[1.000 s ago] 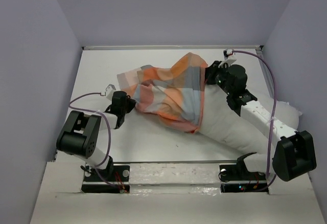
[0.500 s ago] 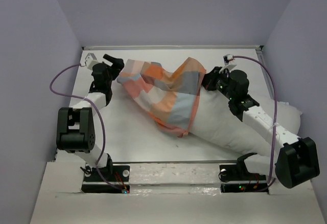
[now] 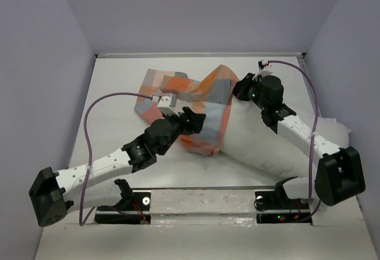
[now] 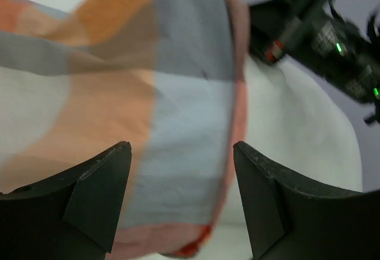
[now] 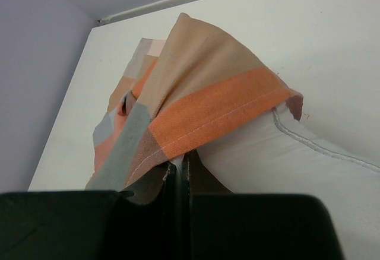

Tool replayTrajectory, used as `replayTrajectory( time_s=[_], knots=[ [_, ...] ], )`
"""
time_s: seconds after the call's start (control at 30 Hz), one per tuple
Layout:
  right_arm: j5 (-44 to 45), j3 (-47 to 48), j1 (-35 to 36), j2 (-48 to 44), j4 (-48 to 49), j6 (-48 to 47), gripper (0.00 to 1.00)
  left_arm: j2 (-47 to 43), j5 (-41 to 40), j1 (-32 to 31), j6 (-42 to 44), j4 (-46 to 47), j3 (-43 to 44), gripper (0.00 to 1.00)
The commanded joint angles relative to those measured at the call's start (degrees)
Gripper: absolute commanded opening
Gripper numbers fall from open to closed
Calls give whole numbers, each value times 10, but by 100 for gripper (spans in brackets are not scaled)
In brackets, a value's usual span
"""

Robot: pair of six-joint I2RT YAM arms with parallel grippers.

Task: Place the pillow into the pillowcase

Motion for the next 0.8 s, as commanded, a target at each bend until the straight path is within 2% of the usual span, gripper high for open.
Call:
replayTrajectory(
  time_s=[0.0,0.23,0.3,0.43,0.47,0.5,0.53,0.6,0.77],
  knots=[
    [24,28,-3,-18,42,15,0,90,-113,-135,73,-69,106,80],
    [24,40,-3,-19,21,14,0,233,-84,-155,116,-67,213,86],
    [21,43,-3,-21,20,15,0,271,-108,-155,121,-89,235,86],
    [16,48,-3,-18,20,16,0,316,-138,-147,138,-99,274,76],
    [17,48,-3,-16,20,17,0,323,-140,-143,139,-100,277,70],
    [18,49,-3,-17,20,17,0,329,-145,-142,139,-98,278,40],
    [18,50,-3,-16,20,16,0,330,-147,-142,140,-97,277,22],
    [21,52,-3,-13,20,13,0,318,-129,-145,139,-82,266,0],
    [43,93,-3,13,21,17,0,283,-107,-190,141,-57,232,0]
  ],
)
